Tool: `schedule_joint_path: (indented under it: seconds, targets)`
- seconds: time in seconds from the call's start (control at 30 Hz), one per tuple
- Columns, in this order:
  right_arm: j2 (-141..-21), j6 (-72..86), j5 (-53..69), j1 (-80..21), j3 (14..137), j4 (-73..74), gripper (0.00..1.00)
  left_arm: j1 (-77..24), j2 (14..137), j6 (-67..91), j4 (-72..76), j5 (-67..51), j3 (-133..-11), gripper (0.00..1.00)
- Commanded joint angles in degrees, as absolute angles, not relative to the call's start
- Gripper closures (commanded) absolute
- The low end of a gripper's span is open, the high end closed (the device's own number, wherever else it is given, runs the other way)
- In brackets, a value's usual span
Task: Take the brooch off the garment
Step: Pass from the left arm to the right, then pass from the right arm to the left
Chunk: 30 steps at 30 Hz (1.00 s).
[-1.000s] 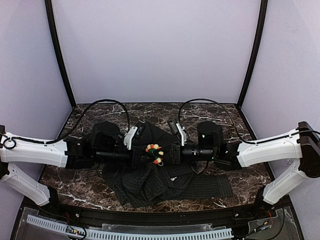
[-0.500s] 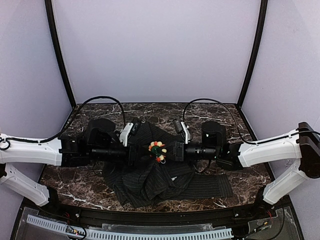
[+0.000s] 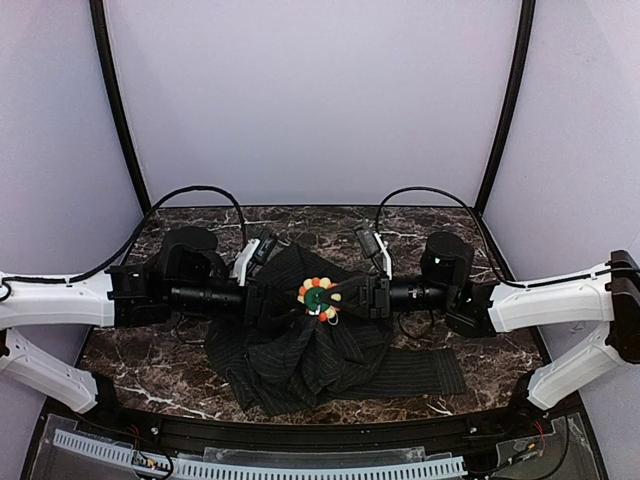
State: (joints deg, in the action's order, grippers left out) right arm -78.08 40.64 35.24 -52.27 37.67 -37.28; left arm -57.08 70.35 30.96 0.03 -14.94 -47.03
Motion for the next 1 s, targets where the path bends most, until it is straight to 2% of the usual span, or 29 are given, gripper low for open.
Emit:
schedule_joint_path:
  seconds: [0.0, 0.13, 0.4, 0.47, 0.63, 0.83, 0.97]
  targets:
    - [-77.42, 42.68, 40.75, -51.85, 36.89, -42.65, 1.00, -56.97, 72.13, 28.93, 3.61, -23.47, -49.39, 0.36]
    - [-77.76, 43.48, 41.53, -51.86, 36.66, -43.76, 1.00, -57.09, 72.87, 30.03, 6.83, -25.30, -49.08, 0.45]
    - [-78.63, 43.89, 42.55, -51.87, 36.99, -44.34, 1.00, -57.08, 74.03, 32.03, 10.77, -26.54, -48.24, 0.47]
    - [-78.66, 43.93, 42.69, -51.86, 36.97, -44.54, 1.00, -57.00, 74.25, 32.19, 10.88, -26.28, -48.25, 0.50]
    - [-78.75, 44.07, 42.71, -51.87, 36.83, -44.64, 1.00, -57.02, 74.79, 32.53, 11.70, -26.49, -48.17, 0.64]
    - [-78.75, 44.59, 42.58, -51.86, 36.65, -45.30, 1.00, -57.09, 75.33, 33.44, 13.93, -27.82, -47.48, 0.66]
    - [-78.96, 45.06, 42.67, -51.86, 36.65, -45.84, 1.00, -57.04, 75.16, 33.59, 14.38, -27.88, -47.17, 0.74]
